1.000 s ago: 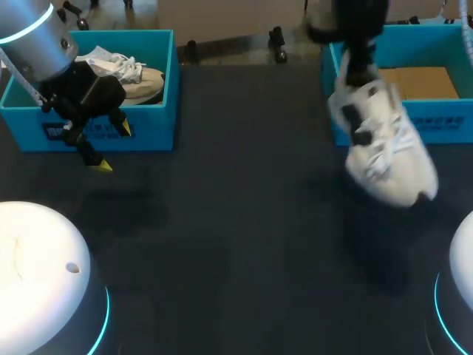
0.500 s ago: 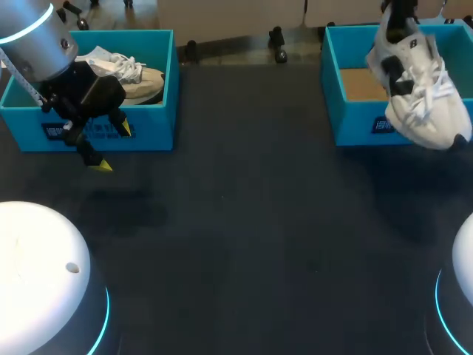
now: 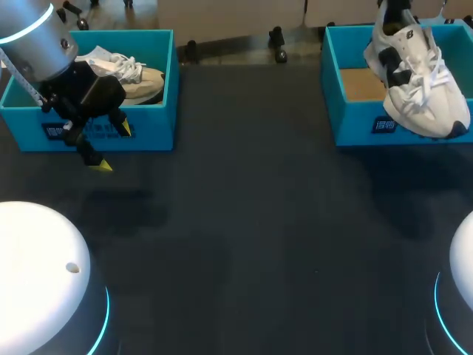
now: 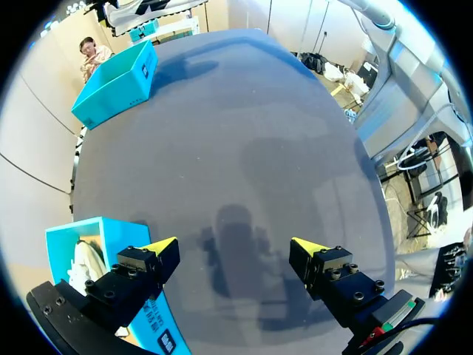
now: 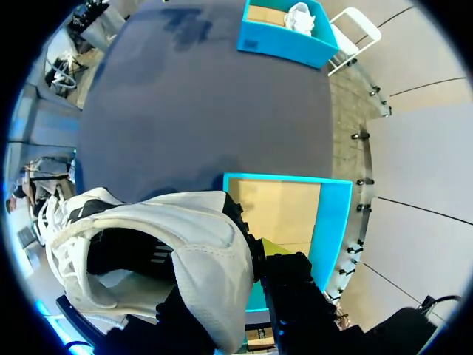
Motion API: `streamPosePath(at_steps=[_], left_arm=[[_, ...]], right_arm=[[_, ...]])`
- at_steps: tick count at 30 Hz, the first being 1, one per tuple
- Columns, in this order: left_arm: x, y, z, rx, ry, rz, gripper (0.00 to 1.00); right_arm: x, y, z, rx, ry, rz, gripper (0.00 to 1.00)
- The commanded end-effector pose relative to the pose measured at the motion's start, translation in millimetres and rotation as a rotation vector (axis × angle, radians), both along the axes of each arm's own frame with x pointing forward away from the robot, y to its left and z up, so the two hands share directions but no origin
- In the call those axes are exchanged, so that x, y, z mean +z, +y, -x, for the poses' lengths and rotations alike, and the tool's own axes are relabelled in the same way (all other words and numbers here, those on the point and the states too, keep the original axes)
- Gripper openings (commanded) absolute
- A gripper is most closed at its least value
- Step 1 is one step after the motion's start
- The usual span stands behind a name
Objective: Take the shoe out of the shoebox, open the shoe tongue, remove and reinsert the insole, then place the shoe into the shoebox
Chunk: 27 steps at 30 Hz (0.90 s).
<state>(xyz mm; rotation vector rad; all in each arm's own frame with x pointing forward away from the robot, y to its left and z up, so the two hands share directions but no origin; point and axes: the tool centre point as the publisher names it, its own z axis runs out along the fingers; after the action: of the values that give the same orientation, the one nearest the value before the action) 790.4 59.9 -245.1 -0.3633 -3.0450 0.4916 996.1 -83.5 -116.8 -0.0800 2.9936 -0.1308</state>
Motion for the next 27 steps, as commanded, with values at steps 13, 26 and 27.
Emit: streamPosePath(at_steps=[13, 26, 27], left_arm=[[0.4, 0.1, -0.2, -0.001, 0.000, -0.003, 1.00], [0.4, 0.1, -0.2, -0.001, 0.000, -0.003, 1.00], [0.4, 0.1, -0.2, -0.001, 0.000, -0.003, 1.00]], right_arm=[[-6.6, -99.5, -110.6, -0.009, -0.018, -0.013, 0.00], [-33.0, -133.1, -126.7, -0.073, -0.019, 0.000, 0.00], [-34.0, -135.4, -123.8, -0.113, -0.031, 0.000, 0.00]])
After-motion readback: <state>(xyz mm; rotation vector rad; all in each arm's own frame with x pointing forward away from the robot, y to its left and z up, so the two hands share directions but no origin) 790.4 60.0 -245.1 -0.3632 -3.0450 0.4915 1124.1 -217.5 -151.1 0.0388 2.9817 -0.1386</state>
